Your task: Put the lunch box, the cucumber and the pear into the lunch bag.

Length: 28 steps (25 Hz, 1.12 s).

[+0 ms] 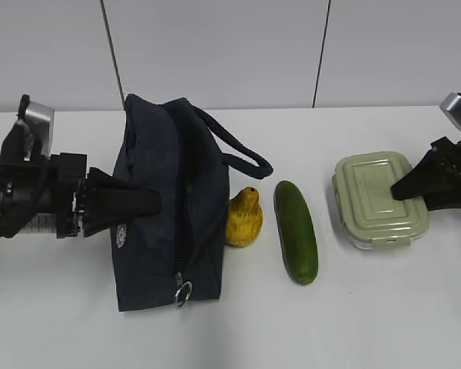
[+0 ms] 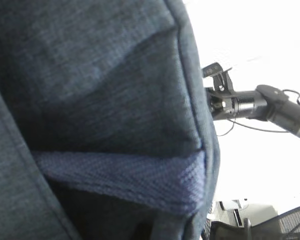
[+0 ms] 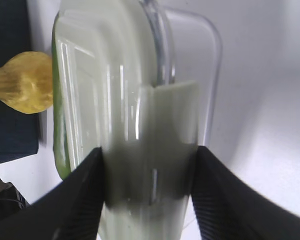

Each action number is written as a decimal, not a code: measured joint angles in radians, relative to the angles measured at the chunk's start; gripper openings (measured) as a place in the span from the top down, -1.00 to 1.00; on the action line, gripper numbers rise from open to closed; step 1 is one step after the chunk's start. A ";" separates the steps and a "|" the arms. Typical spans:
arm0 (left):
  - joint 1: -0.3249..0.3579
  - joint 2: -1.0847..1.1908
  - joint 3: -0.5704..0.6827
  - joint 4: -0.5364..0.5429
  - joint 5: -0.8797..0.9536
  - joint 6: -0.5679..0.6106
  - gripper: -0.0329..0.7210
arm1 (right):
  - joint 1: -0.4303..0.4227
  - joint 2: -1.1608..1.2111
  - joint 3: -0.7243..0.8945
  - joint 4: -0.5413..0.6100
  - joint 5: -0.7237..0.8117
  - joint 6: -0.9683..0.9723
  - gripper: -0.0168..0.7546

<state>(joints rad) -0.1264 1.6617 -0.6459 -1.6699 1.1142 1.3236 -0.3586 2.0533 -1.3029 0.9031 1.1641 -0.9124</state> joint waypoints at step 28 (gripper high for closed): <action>-0.053 0.000 -0.015 0.043 -0.027 0.037 0.91 | 0.000 -0.181 0.000 0.137 0.002 0.050 -0.05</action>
<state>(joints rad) -0.1794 1.6621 -0.6606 -1.6264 1.0869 1.3604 -0.3586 1.8724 -1.3029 1.0397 1.1658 -0.8625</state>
